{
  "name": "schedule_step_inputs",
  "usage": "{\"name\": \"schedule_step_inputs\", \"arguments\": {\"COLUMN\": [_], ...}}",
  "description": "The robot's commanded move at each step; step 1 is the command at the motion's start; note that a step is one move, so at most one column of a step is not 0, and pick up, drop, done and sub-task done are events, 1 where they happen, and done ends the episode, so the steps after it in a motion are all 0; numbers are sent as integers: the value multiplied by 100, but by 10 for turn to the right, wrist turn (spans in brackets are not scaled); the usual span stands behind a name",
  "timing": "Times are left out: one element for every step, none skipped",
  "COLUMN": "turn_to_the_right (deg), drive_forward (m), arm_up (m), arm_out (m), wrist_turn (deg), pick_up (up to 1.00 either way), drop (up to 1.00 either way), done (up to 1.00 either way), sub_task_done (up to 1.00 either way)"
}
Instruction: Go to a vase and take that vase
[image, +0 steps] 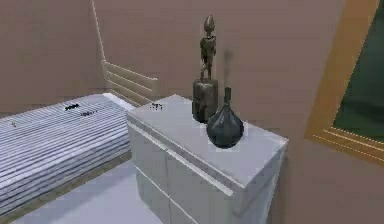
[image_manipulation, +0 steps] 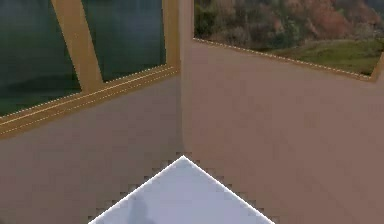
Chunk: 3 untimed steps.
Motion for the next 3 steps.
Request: {"name": "schedule_step_inputs", "arguments": {"turn_to_the_right": [-450, -300, 0], "drive_forward": [0, 0, 0], "arm_up": [0, 0, 50], "arm_out": [0, 0, 0], "wrist_turn": [0, 0, 0], "pick_up": [0, 0, 0], "drop": [0, 0, 0], "done": [0, 0, 0], "sub_task_done": [0, 0, 0]}}
